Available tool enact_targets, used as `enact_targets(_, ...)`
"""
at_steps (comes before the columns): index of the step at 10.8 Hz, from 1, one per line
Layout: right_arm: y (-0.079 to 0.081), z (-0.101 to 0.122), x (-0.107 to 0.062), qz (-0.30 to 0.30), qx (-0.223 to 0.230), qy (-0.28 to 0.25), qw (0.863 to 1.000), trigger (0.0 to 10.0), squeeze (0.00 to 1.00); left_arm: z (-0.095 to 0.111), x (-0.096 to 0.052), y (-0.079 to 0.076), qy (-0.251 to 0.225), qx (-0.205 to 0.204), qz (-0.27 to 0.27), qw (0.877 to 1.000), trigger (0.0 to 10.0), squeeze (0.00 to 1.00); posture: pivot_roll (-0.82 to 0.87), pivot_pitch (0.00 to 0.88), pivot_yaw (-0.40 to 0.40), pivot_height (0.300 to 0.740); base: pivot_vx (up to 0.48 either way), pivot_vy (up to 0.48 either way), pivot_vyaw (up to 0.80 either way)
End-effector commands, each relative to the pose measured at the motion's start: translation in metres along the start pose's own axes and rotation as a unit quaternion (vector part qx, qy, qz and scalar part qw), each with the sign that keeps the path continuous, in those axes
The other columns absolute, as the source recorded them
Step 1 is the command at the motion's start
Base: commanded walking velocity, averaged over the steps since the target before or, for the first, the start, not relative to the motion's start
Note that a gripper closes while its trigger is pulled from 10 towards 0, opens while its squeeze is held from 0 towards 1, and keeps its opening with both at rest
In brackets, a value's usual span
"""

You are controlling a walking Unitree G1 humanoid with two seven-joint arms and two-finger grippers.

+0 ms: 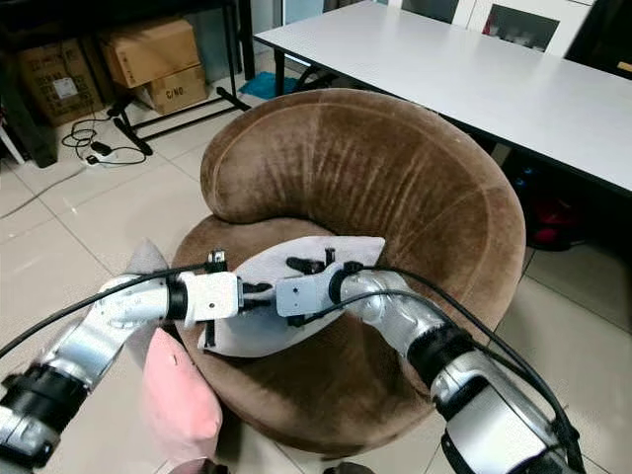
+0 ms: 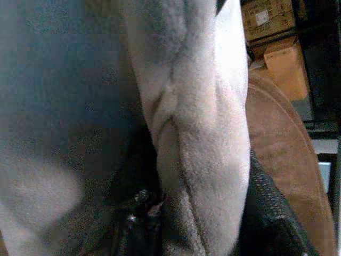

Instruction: Move the pillow to the sofa from floor

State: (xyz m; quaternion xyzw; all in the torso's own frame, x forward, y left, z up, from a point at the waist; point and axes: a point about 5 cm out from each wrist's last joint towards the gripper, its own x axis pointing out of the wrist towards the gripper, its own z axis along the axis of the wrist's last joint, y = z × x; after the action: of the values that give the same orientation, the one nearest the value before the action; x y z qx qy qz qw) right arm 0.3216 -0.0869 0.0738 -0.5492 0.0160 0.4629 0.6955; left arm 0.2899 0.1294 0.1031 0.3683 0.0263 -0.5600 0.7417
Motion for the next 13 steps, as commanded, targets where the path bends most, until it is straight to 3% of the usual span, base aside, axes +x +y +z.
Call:
enact_targets(1,0.009,-0.033,-0.012,0.014,0.034,0.085,0.996,0.0,0.00,0.013,-0.003,0.007,-0.031,0.020,0.013,0.999,0.0,0.00,-0.04,0.000,-0.061,0.740,0.000,0.000,0.00)
enact_targets(3,0.011,-0.030,-0.013,0.009,0.048,0.073,0.996,0.0,0.00,0.015,-0.006,0.008,-0.028,0.017,0.031,0.999,0.4,0.00,-0.02,0.000,-0.083,0.740,0.000,0.000,0.00)
enact_targets(4,0.012,-0.028,-0.011,0.005,0.056,0.072,0.996,0.0,0.00,0.012,-0.006,0.007,-0.023,0.015,0.034,0.999,4.6,0.00,-0.01,0.000,-0.091,0.740,0.000,0.000,0.00)
enact_targets(5,0.015,-0.027,-0.010,0.003,0.066,0.071,0.995,0.0,0.00,0.010,-0.007,0.009,-0.016,0.014,0.052,0.998,10.0,0.00,0.01,0.000,-0.108,0.740,0.000,0.000,0.00)
enact_targets(6,0.018,-0.021,-0.008,0.000,0.082,0.062,0.995,0.0,0.00,0.016,-0.012,0.015,-0.029,-0.005,0.080,0.996,10.0,1.00,0.02,0.000,-0.117,0.740,0.000,0.000,0.00)
enact_targets(8,0.016,-0.019,-0.006,-0.015,0.091,0.063,0.994,0.0,0.00,0.020,-0.025,0.013,-0.052,-0.025,0.085,0.995,10.0,1.00,0.02,0.000,-0.107,0.740,0.000,0.000,0.00)
enact_targets(10,0.012,-0.020,-0.011,-0.059,0.161,0.076,0.982,0.0,0.00,0.033,-0.049,0.022,-0.089,-0.072,0.171,0.979,10.0,1.00,0.00,0.000,-0.077,0.740,0.000,0.000,0.00)
enact_targets(11,0.006,-0.017,-0.016,-0.097,0.211,0.056,0.971,0.0,0.00,0.039,-0.068,0.031,-0.095,-0.096,0.231,0.964,10.0,1.00,0.01,0.000,-0.080,0.740,0.000,0.000,0.00)
enact_targets(12,-0.003,-0.016,-0.021,-0.150,0.277,0.037,0.948,0.0,0.00,0.036,-0.081,0.034,-0.078,-0.105,0.270,0.954,10.0,1.00,0.01,0.000,-0.085,0.740,0.000,0.000,0.00)
enact_targets(13,-0.016,-0.015,-0.031,-0.214,0.356,0.013,0.909,0.0,0.00,0.026,-0.096,0.034,-0.030,-0.119,0.327,0.937,10.0,1.00,0.02,0.000,-0.087,0.740,0.000,0.000,0.00)
